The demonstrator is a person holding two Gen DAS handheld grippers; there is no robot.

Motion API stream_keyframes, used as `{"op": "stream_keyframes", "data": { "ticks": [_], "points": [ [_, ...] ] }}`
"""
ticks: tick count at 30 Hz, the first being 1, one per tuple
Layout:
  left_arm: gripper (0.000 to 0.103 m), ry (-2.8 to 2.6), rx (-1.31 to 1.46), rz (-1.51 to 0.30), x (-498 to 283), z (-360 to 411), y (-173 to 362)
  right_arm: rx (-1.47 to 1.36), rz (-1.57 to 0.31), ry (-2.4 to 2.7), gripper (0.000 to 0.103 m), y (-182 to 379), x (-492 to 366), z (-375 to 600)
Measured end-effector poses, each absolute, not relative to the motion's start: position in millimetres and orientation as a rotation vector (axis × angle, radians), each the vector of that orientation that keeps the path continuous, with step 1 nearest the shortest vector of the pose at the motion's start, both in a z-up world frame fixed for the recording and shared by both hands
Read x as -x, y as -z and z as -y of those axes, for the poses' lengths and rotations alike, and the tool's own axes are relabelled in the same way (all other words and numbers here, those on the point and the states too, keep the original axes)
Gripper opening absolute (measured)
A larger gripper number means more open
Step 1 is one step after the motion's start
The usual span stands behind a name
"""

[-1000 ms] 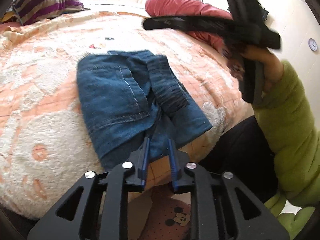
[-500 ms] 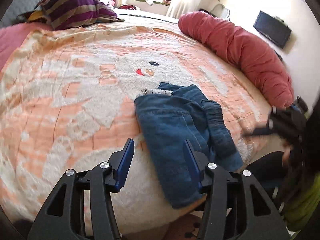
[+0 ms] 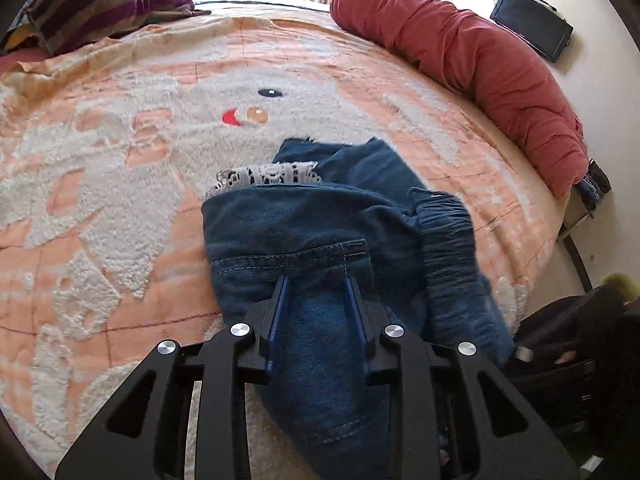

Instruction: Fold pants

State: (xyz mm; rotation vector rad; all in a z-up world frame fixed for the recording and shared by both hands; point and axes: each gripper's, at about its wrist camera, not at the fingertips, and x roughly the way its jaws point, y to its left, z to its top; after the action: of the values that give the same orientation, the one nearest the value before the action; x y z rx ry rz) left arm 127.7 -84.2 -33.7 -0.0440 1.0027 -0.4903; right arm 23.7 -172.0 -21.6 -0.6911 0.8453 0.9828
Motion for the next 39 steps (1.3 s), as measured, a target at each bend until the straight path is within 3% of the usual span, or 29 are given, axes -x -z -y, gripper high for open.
{"op": "stream_keyframes", "data": {
  "ticks": [5,13,18,24,27,31,33,39],
  "points": [
    [0.027,0.498,0.062,-0.996,-129.6,83.0,34.2,0.769,-0.864,-1.012,0.003,33.4,-8.8,175.8],
    [0.028,0.487,0.061,-0.975,-124.2,83.0,32.6,0.743,-0.855,-1.091,0.037,28.7,2.0,175.6],
    [0.028,0.485,0.060,-0.940,-119.4,80.9,23.7,0.479,-0.757,-1.202,0.042,-14.9,-5.4,201.5],
    [0.028,0.475,0.058,-0.911,-116.8,77.8,15.2,0.362,-0.640,-1.304,0.053,-41.1,2.3,219.7],
    [0.047,0.475,0.069,-0.900,-114.6,75.3,11.0,0.282,-0.574,-1.302,0.061,-55.8,-0.1,225.2],
    [0.050,0.478,0.078,-0.877,-112.1,72.8,3.9,0.157,-0.513,-1.181,0.073,-69.2,-17.3,247.9],
    [0.057,0.472,0.075,-0.869,-111.0,71.8,1.6,0.089,-0.502,-1.112,0.077,-71.6,-26.7,259.0],
    [0.071,0.421,0.051,-0.839,-109.3,65.5,-4.4,-0.075,-0.565,-0.790,0.080,-60.8,-69.0,301.4]
  ]
}}
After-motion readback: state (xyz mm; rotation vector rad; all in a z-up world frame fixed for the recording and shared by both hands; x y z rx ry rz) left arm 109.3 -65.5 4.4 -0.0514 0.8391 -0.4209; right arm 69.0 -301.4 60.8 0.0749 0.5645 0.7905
